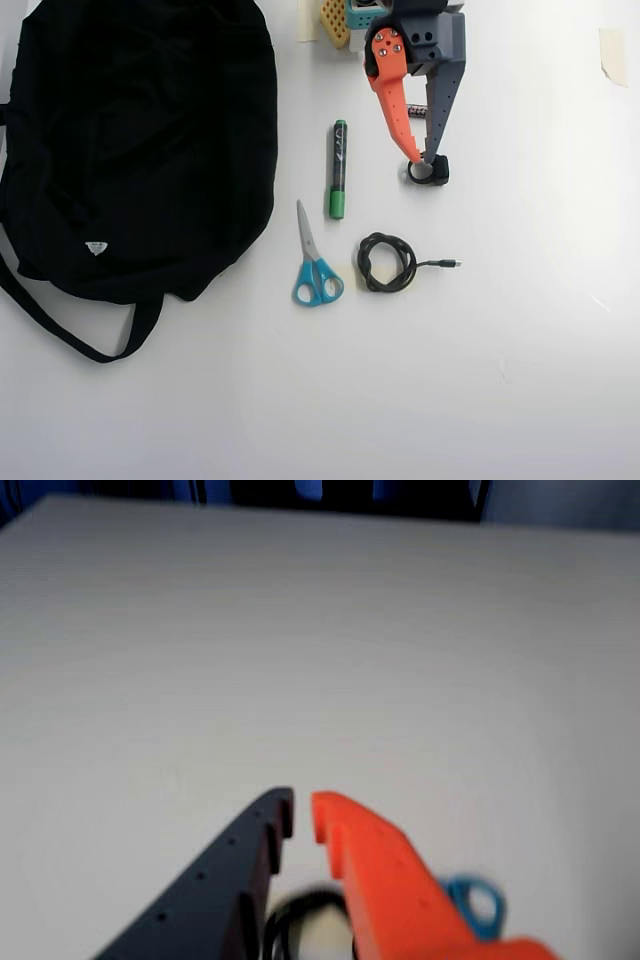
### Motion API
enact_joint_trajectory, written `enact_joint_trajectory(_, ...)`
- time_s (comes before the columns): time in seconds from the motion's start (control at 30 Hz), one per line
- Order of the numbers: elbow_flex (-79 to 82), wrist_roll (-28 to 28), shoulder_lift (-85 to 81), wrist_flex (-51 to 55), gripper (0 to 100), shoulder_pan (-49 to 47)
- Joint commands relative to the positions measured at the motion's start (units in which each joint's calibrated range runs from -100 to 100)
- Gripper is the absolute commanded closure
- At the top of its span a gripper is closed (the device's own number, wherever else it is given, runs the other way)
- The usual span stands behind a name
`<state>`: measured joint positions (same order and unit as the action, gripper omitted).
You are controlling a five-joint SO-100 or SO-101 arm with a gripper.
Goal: Put the green marker into the black bag
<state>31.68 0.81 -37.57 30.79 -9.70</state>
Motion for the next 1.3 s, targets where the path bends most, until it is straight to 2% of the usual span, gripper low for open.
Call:
enact_joint_trajectory(0.0,-10.7,-0.3,7.7,-1.2,97,1.8)
enact_joint_trajectory(0.23,-17.6,-0.3,18.6,-8.3,91,2.7)
enact_joint_trajectory(0.43,-21.5,-0.3,25.3,-13.9,90,2.7)
enact_joint_trajectory(0.77,-32.9,-0.3,33.5,-14.3,90,2.7)
enact_joint_trajectory(1.27,-31.8,-0.2,35.3,-19.8,90,2.7)
